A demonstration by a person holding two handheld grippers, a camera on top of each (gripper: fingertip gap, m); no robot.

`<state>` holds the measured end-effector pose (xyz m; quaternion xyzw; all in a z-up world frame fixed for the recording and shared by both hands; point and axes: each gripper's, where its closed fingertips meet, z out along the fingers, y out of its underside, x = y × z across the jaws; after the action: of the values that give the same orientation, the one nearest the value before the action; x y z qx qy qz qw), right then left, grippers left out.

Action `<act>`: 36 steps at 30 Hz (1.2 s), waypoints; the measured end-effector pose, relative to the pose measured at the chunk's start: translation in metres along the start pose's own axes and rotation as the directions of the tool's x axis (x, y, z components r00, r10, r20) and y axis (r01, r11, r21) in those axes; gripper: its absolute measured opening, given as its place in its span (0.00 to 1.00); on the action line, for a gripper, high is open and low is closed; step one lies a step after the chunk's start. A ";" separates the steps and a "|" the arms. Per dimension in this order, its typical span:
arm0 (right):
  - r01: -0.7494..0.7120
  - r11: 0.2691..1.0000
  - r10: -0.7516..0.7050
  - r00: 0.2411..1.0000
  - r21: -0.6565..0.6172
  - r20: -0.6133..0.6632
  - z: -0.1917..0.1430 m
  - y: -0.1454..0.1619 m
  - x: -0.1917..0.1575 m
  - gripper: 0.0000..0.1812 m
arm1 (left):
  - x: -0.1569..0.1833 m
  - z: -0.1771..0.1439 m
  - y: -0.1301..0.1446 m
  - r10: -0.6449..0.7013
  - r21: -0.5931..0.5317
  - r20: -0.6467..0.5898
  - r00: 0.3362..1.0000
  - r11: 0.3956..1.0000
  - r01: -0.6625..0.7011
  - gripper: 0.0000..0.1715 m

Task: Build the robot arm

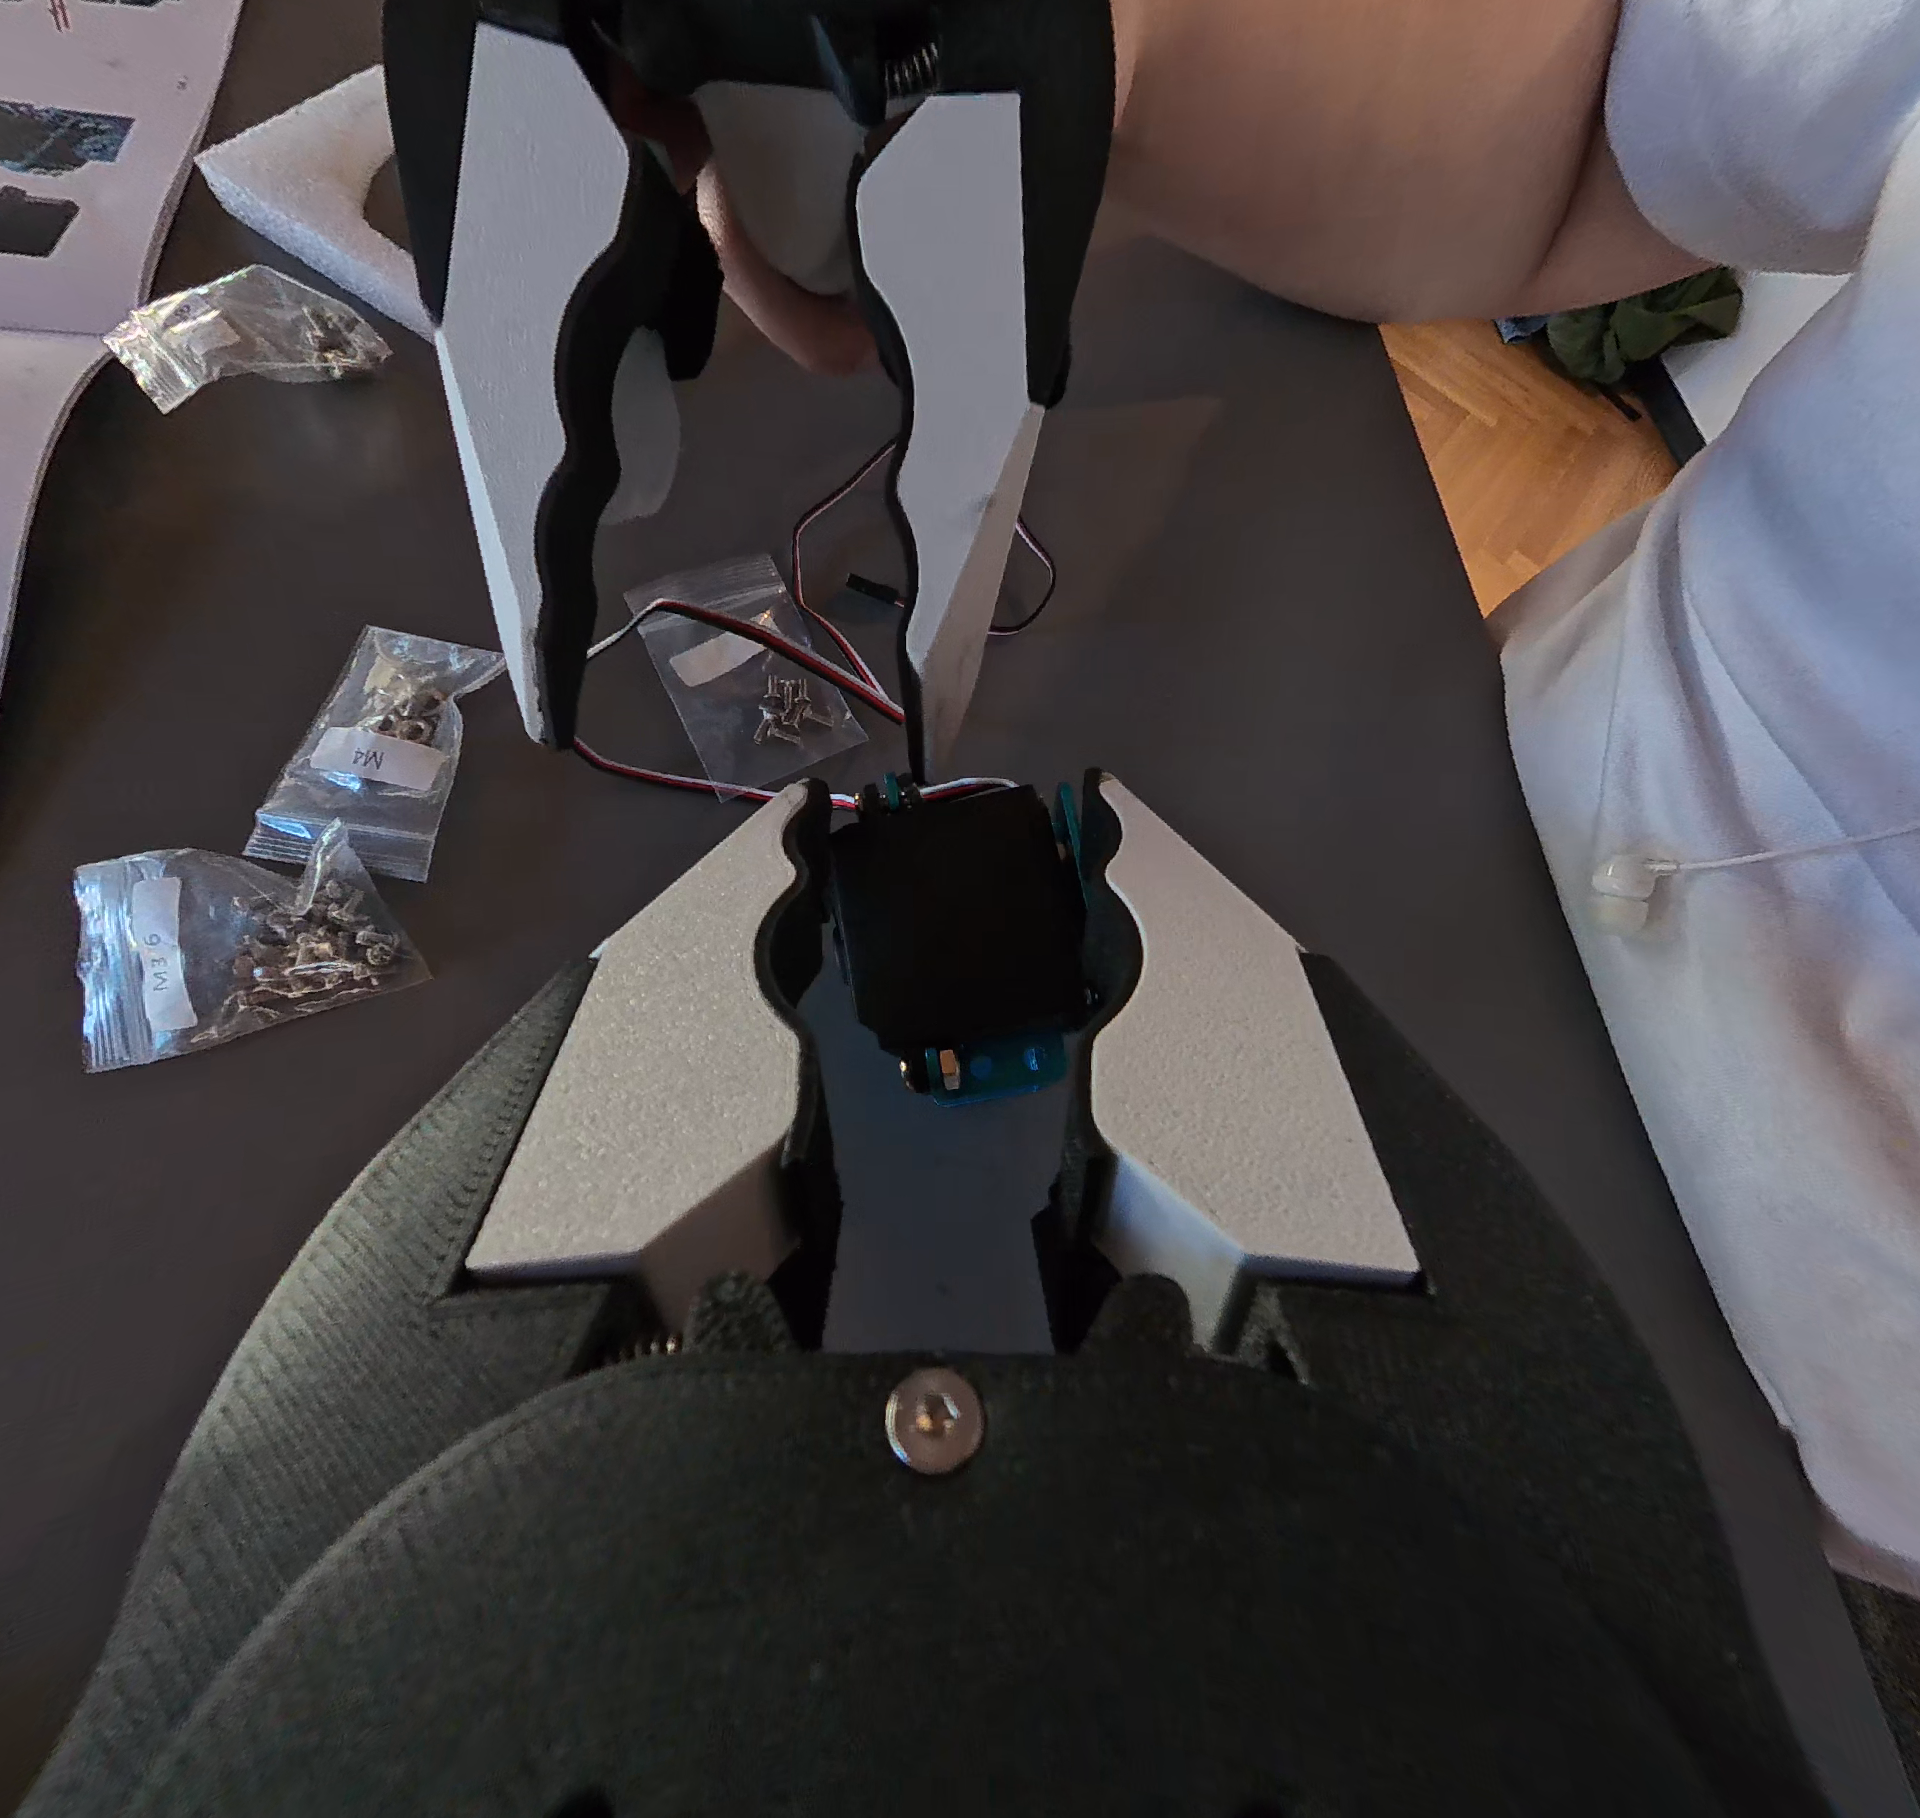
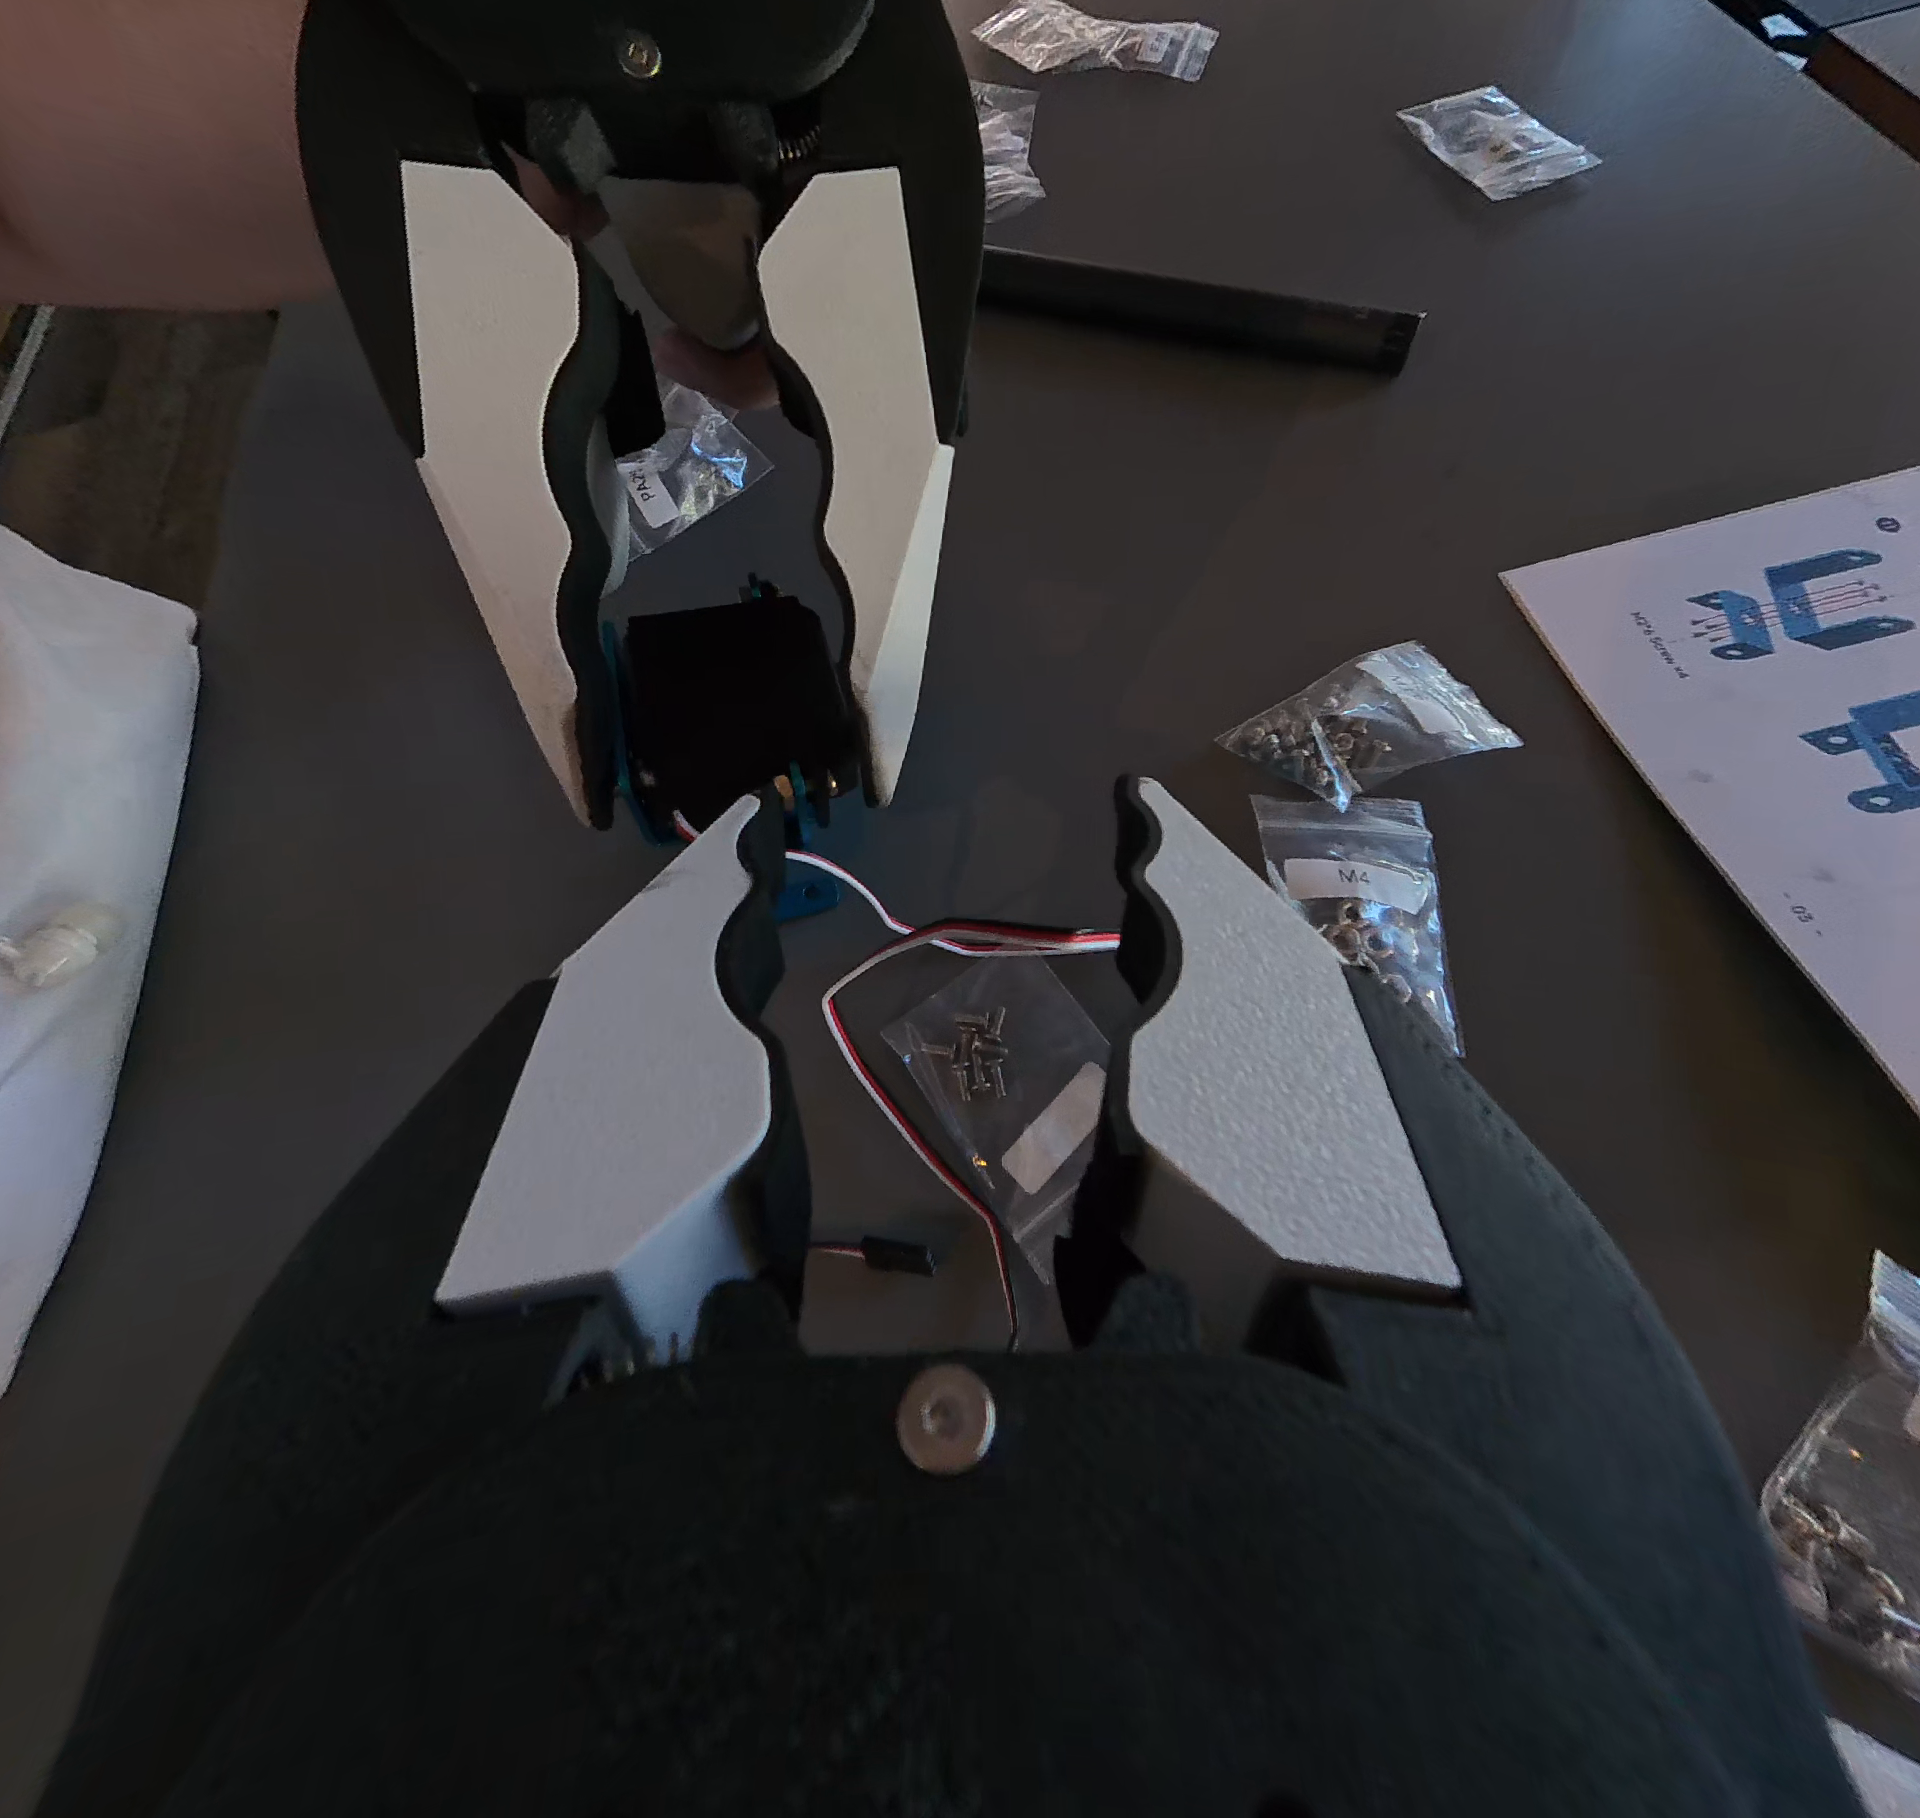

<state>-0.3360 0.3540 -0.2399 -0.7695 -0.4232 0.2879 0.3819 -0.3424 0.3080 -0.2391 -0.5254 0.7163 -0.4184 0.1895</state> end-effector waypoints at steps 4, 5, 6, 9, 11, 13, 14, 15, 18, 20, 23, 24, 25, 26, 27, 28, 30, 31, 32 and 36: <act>0.008 1.000 -0.008 1.000 -0.008 -0.010 0.001 0.001 0.000 0.36 | 0.000 0.000 0.000 -0.001 -0.003 -0.001 1.000 1.000 0.001 0.28; 0.012 1.000 -0.012 1.000 -0.006 -0.013 0.002 0.001 0.000 0.36 | 0.000 0.000 0.000 -0.001 -0.003 -0.001 1.000 1.000 0.001 0.28; 0.016 1.000 -0.016 1.000 -0.007 -0.017 0.002 0.001 0.000 0.36 | 0.000 0.000 0.000 -0.001 -0.003 -0.001 1.000 1.000 0.001 0.28; 0.021 1.000 -0.022 0.999 -0.011 -0.030 0.003 0.001 0.001 0.37 | 0.000 -0.001 0.000 -0.005 -0.001 0.001 1.000 1.000 0.005 0.29; 0.019 1.000 -0.019 0.999 -0.011 -0.034 0.003 0.000 0.001 0.37 | 0.000 -0.001 0.000 -0.004 -0.001 0.001 1.000 1.000 0.004 0.29; 0.009 1.000 -0.009 0.999 -0.008 -0.031 0.003 0.000 0.000 0.36 | 0.000 -0.001 0.000 -0.001 -0.003 0.002 1.000 1.000 0.001 0.29; 0.005 1.000 -0.005 1.000 -0.005 -0.030 0.003 0.001 0.000 0.36 | 0.000 -0.001 0.000 0.000 -0.003 0.001 1.000 1.000 0.000 0.29; 0.001 1.000 -0.001 1.000 0.000 -0.028 0.003 0.001 -0.001 0.36 | 0.000 -0.001 0.000 0.001 -0.004 0.001 1.000 1.000 -0.001 0.29; -0.021 1.000 0.022 1.000 0.012 -0.022 0.003 0.001 -0.001 0.35 | 0.000 -0.001 0.000 -0.001 -0.003 0.000 1.000 1.000 0.001 0.29; -0.030 0.999 0.030 0.999 0.016 -0.021 0.003 0.002 -0.001 0.35 | 0.000 -0.001 0.000 -0.004 -0.001 0.000 1.000 1.000 0.004 0.29; -0.024 0.999 0.024 0.999 0.021 -0.028 0.003 0.001 -0.001 0.35 | 0.000 -0.001 0.000 -0.005 0.001 -0.001 1.000 1.000 0.005 0.29; -0.026 0.999 0.027 0.999 0.025 -0.029 0.002 0.001 -0.001 0.35 | 0.000 -0.001 0.000 -0.005 0.001 -0.001 1.000 1.000 0.005 0.29; -0.028 0.999 0.029 0.999 0.029 -0.029 0.002 0.002 -0.002 0.35 | 0.000 -0.001 0.000 -0.003 0.000 -0.001 1.000 1.000 0.003 0.29; -0.027 0.999 0.028 0.999 0.033 -0.030 0.002 0.001 -0.002 0.35 | 0.000 -0.001 0.000 -0.003 0.000 0.000 1.000 1.000 0.003 0.29; -0.021 0.999 0.022 0.999 0.037 -0.033 0.002 0.001 -0.002 0.35 | 0.000 -0.001 0.000 -0.003 0.000 0.000 1.000 1.000 0.003 0.29; -0.019 0.999 0.021 0.999 0.037 -0.035 0.002 0.001 -0.001 0.35 | 0.000 -0.001 0.000 -0.004 0.000 -0.001 1.000 1.000 0.004 0.29; -0.023 0.999 0.025 0.999 0.036 -0.034 0.002 0.001 -0.001 0.35 | 0.000 -0.001 0.000 -0.004 0.000 -0.002 1.000 1.000 0.004 0.29; -0.024 0.999 0.025 0.999 0.037 -0.035 0.002 0.001 -0.001 0.35 | 0.000 -0.001 0.000 -0.005 0.001 -0.003 1.000 1.000 0.005 0.29; -0.021 0.999 0.023 0.999 0.038 -0.038 0.002 0.001 -0.001 0.35 | 0.000 -0.001 0.000 -0.009 0.003 -0.003 1.000 1.000 0.009 0.29; 0.049 0.998 -0.045 0.996 0.044 -0.077 0.002 0.000 -0.002 0.34 | 0.000 -0.001 0.000 -0.012 0.006 -0.002 1.000 1.000 0.012 0.29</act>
<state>-0.3387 0.3528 -0.2405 -0.7607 -0.4195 0.2592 0.4220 -0.3429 0.3089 -0.2380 -0.5287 0.7119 -0.4224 0.1877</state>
